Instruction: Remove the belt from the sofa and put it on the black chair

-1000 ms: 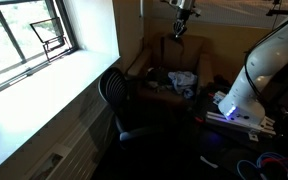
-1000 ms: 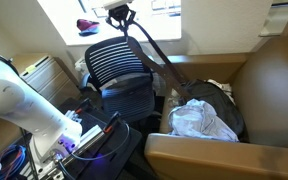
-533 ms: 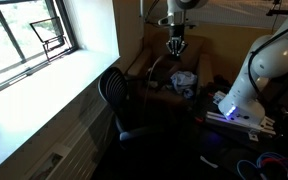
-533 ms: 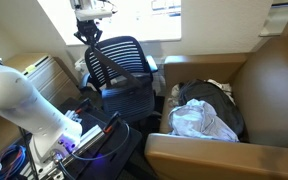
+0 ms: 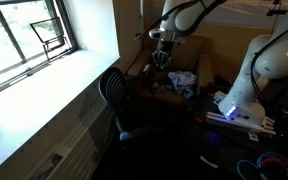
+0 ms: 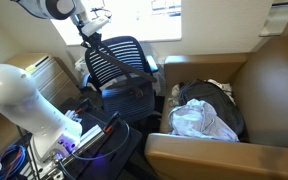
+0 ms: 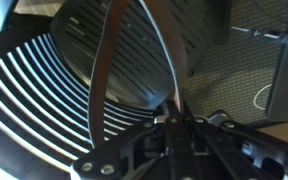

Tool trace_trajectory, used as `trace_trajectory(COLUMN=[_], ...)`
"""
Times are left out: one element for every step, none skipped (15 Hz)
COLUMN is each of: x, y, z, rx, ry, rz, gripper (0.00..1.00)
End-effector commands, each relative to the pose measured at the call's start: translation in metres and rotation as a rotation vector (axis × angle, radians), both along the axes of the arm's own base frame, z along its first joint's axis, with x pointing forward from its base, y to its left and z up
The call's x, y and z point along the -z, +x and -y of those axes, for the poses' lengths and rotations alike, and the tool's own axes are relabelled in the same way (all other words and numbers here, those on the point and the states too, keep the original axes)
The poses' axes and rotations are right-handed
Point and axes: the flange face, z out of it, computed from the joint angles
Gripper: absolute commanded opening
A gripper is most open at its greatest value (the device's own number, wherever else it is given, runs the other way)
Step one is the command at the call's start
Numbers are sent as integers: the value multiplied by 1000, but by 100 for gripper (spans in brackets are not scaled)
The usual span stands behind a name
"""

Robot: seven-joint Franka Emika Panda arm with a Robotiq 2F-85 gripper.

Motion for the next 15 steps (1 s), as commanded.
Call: trace_trajectory(x=[20,26,32,38,42,32,39,44,48,58,76,88,95,103,112], y=[34,41,48,54,61,42,47,52,55,52,47,45,43,43,45], z=[-28,-36,-44,-52,-58,-47,-54,-58,-61,-48,-33,-14,2,21,43], rx=[101,143,183,228,273,230,254,265,268,255,255,238,238,243,237], ry=[92,120,144,159,172,162,168,168,167,135,87,33,-4,-47,-101], rz=[143,187,234,282,321,260,285,293,293,262,232,210,176,146,128], gripper=[1,1,1,1,30,6,11,18,49,55,55,60,68,74,82])
